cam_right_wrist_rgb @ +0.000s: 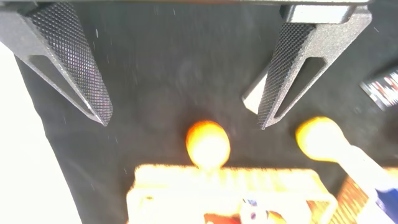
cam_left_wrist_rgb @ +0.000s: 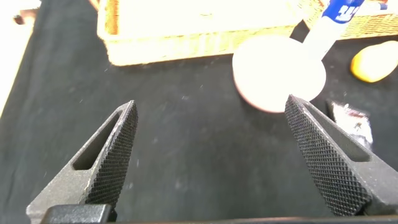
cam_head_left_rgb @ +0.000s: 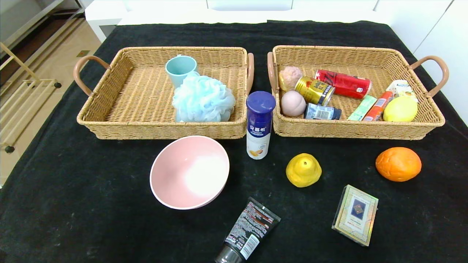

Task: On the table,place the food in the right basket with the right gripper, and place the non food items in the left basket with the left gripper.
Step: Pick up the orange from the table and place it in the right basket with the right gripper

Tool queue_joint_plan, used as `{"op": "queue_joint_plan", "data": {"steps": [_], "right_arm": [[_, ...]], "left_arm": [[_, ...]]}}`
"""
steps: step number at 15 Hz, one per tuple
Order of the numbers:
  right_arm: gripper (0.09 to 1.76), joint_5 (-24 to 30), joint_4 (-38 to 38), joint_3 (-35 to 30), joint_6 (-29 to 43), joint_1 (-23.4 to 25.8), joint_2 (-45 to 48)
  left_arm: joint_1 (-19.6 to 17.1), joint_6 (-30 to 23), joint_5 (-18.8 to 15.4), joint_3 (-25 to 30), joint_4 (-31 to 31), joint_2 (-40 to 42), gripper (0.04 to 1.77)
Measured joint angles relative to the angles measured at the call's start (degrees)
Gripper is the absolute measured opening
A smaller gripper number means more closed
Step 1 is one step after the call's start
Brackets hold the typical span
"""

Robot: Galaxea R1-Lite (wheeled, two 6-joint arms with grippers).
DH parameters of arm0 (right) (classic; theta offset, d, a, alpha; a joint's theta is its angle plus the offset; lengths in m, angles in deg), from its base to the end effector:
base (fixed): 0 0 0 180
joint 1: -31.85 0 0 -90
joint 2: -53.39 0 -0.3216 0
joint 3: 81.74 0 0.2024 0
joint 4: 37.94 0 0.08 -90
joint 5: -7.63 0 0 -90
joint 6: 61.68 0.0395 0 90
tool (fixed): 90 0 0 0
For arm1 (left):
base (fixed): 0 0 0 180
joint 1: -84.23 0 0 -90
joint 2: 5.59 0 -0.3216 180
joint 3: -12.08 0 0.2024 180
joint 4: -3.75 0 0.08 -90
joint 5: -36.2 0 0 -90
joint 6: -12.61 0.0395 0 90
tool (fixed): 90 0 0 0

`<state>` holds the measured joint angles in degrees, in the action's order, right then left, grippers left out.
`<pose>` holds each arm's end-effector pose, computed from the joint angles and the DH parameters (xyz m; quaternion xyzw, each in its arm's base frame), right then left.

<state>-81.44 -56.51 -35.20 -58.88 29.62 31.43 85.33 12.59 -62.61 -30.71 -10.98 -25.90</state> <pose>0.0046 0.0008 0.2170 0.0250 -0.0517 0.0288 0.9979 0.0032 -0.0061 0.2051 0.0044 -0.0674 -0.0862 0.9940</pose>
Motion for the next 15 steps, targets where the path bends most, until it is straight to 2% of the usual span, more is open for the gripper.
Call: {"op": "queue_joint_plan", "data": {"steps": [3, 7, 12, 15], "right_arm": [[1.71, 2.62, 0.00, 6.58, 0.02, -0.07, -7.24], [1.71, 3.10, 0.05, 13.56, 0.00, -0.11, -15.65], [1.71, 2.93, 0.66, 17.01, -0.02, -0.11, -22.41], [1.71, 2.93, 2.93, 17.20, -0.09, -0.09, -24.72]], "left_arm": [[0.09, 0.18, -3.30, -5.45, 0.13, -8.02, 1.72], [0.13, 0.99, -5.90, -10.52, 1.97, -17.15, 1.72], [0.22, 0.88, -6.12, -14.46, 9.89, -27.56, 1.72], [2.95, 0.65, -5.81, -17.88, 11.52, -33.00, 1.72]]}}
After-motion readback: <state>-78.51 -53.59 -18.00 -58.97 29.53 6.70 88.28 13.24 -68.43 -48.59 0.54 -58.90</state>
